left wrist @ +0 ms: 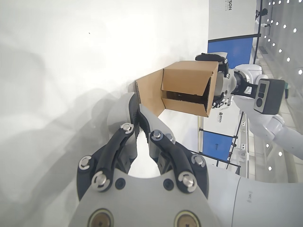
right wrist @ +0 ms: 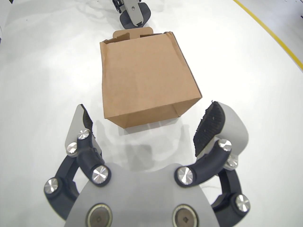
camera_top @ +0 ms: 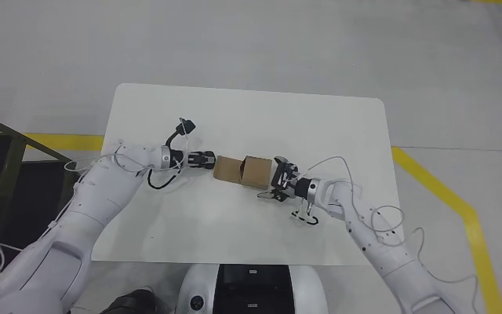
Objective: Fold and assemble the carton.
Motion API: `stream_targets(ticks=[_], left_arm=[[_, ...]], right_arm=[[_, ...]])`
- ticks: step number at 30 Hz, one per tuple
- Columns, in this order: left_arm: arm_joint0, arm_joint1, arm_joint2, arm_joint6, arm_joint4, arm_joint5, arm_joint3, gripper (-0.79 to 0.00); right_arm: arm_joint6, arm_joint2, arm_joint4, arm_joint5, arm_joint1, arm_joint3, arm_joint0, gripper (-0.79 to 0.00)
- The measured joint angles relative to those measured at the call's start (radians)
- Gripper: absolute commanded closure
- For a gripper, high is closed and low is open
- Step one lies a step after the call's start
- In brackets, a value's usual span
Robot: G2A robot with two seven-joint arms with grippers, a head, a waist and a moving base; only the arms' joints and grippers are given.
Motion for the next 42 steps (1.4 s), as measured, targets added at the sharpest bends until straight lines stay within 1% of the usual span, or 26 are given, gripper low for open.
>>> stream_targets(ticks=[3, 11, 16, 19, 23, 29, 31, 33, 36, 38, 42], left_arm=[[-0.004, -0.003, 0.002, -0.008, 0.008, -0.002, 0.005, 0.000], [-0.021, -0.026, 0.023, -0.037, -0.036, -0.030, 0.016, -0.006], [-0.027, -0.037, 0.018, -0.067, -0.122, -0.088, 0.024, -0.006], [-0.028, -0.042, 0.013, -0.094, -0.171, -0.115, 0.025, -0.028], [-0.031, -0.050, 0.014, -0.135, -0.228, -0.140, 0.027, -0.043], [-0.046, -0.065, 0.025, -0.164, -0.272, -0.168, 0.048, -0.058], [-0.053, -0.069, 0.024, -0.155, -0.271, -0.181, 0.060, -0.052], [-0.058, -0.069, 0.017, -0.134, -0.259, -0.190, 0.079, -0.065], [-0.070, -0.061, 0.005, -0.087, -0.170, -0.171, 0.120, -0.065], [-0.061, -0.058, -0.004, -0.054, -0.125, -0.160, 0.128, -0.055], [-0.046, -0.048, -0.031, -0.053, -0.151, -0.164, 0.137, -0.046]], right_arm=[[0.000, -0.004, -0.001, 0.006, -0.001, 0.005, 0.002, -0.785], [-0.002, -0.018, 0.004, 0.017, -0.007, 0.025, 0.016, -0.785], [-0.005, -0.031, 0.016, 0.021, -0.012, 0.048, 0.025, -0.785], [-0.008, -0.037, 0.021, 0.022, -0.015, 0.063, 0.029, -0.785], [-0.012, -0.045, 0.025, 0.026, -0.019, 0.078, 0.034, -0.785], [-0.019, -0.058, 0.028, 0.029, -0.024, 0.095, 0.040, -0.785], [-0.022, -0.061, 0.028, 0.030, -0.026, 0.101, 0.042, -0.785], [-0.023, -0.062, 0.029, 0.033, -0.027, 0.104, 0.044, -0.785], [-0.030, -0.062, 0.024, 0.040, -0.027, 0.104, 0.044, -0.785], [-0.032, -0.062, 0.019, 0.040, -0.026, 0.105, 0.044, -0.785], [-0.039, -0.071, 0.011, 0.037, -0.029, 0.115, 0.053, -0.785]])
